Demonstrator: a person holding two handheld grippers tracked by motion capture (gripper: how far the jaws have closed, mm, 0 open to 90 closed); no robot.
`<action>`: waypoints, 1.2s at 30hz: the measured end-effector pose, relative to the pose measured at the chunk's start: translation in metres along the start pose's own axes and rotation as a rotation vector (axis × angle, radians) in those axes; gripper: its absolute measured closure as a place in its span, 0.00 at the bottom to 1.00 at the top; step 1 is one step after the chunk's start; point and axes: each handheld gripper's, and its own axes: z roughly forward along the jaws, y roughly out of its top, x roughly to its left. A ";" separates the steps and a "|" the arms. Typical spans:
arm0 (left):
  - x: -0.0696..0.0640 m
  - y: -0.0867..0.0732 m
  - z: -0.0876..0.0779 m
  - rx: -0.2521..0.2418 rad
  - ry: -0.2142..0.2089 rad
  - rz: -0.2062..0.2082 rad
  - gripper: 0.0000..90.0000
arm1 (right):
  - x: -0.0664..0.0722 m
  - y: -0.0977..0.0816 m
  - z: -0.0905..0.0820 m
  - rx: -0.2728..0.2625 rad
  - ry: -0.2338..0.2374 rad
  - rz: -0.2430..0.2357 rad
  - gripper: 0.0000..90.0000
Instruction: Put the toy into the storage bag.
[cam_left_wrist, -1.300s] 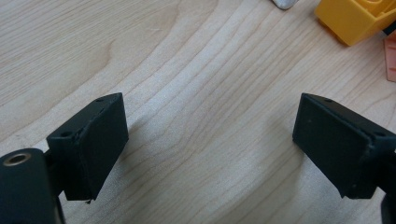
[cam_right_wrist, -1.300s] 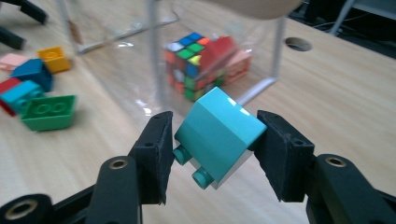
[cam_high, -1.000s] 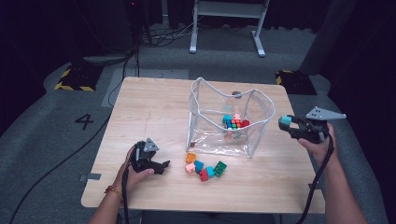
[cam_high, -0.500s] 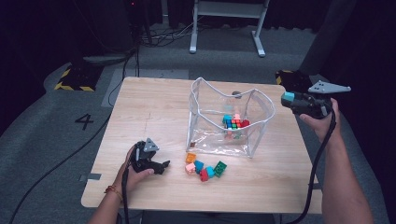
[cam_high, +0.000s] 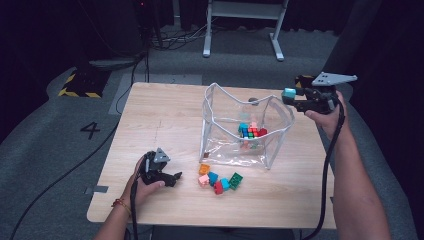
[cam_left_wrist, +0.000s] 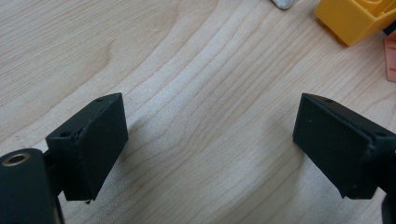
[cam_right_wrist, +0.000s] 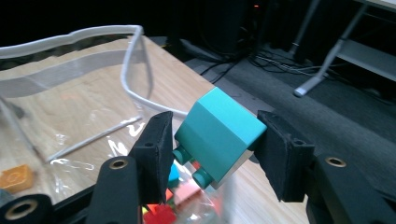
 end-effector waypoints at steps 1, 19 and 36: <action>0.000 0.000 0.000 0.000 0.000 0.000 0.11 | 0.002 0.002 0.003 0.003 0.011 -0.006 0.53; 0.000 0.000 0.000 -0.003 -0.001 0.000 0.11 | 0.024 0.010 0.050 0.085 0.205 -0.097 0.53; 0.000 0.000 0.000 -0.003 -0.001 0.000 0.11 | 0.022 0.000 0.081 0.465 0.165 -0.221 0.53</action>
